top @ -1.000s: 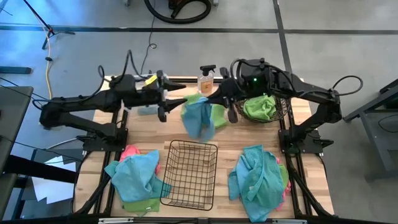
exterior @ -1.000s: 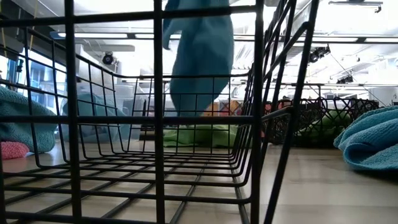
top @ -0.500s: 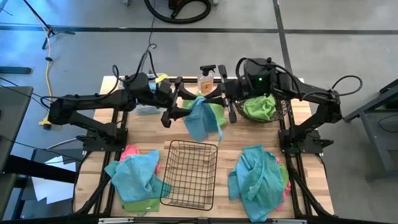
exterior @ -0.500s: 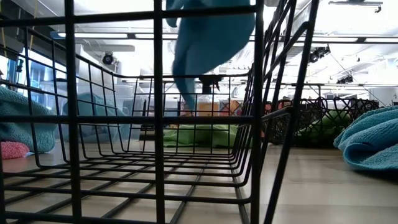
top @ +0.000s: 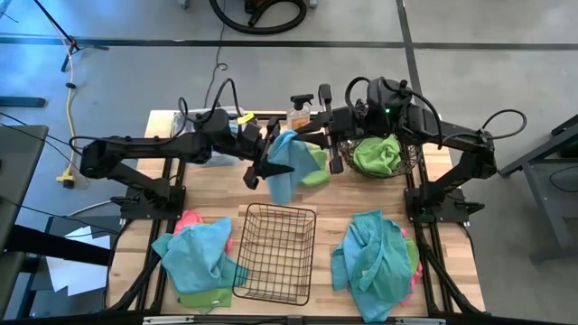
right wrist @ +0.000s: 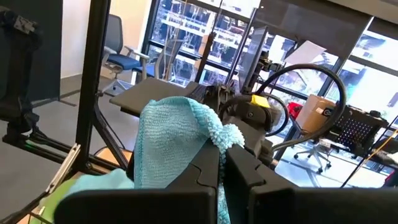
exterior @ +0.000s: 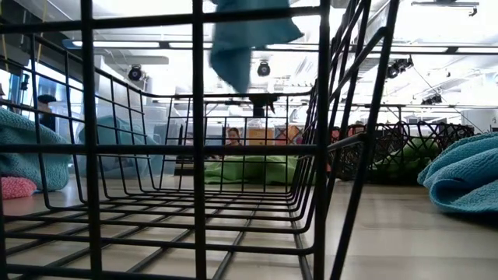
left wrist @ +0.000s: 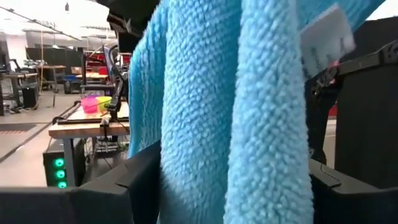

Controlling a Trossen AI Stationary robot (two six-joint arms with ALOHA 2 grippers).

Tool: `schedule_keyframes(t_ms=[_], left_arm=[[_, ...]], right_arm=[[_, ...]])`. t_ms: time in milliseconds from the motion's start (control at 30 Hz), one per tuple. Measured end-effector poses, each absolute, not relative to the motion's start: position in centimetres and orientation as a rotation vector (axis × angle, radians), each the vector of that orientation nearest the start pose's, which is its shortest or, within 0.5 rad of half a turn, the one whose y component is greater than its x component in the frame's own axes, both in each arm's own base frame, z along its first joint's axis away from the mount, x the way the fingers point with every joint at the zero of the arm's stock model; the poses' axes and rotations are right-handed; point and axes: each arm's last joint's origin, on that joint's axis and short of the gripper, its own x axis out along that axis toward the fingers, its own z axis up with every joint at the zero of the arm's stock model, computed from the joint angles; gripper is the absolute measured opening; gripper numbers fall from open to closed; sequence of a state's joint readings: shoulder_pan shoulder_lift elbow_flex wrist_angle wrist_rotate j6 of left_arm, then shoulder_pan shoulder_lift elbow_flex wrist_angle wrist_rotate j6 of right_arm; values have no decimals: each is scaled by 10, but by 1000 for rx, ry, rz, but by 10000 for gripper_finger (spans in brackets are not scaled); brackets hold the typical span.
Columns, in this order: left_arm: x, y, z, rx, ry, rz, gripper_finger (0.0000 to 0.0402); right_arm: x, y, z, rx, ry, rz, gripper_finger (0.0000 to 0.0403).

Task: Sort microfiber towel by color & place in baskets

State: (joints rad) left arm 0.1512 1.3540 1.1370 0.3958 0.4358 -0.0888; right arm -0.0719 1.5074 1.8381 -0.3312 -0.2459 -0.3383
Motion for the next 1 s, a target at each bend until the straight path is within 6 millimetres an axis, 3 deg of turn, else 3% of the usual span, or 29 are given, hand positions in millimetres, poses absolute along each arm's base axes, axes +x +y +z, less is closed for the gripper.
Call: schedule_keyframes(t_ms=[133,333,467,600,833,1000], left_arm=[[308,39,381,-36,-144,-278,188],[306,45,382,2,-156,-253,19],[298,53,385,7,-134,-222,7],[279,63,387,0,-43,-149,3],[218,69,397,116,165,172,1],[169,70,406,160,236,486,1]], right_arm=[[311,-15,504,-339,-36,171,0],[311,-17,504,-304,-25,117,0],[310,-20,505,-232,-10,4,22],[302,-21,509,-163,-6,-63,93],[277,-25,511,-200,89,-196,224],[262,-27,510,-190,165,-292,247]])
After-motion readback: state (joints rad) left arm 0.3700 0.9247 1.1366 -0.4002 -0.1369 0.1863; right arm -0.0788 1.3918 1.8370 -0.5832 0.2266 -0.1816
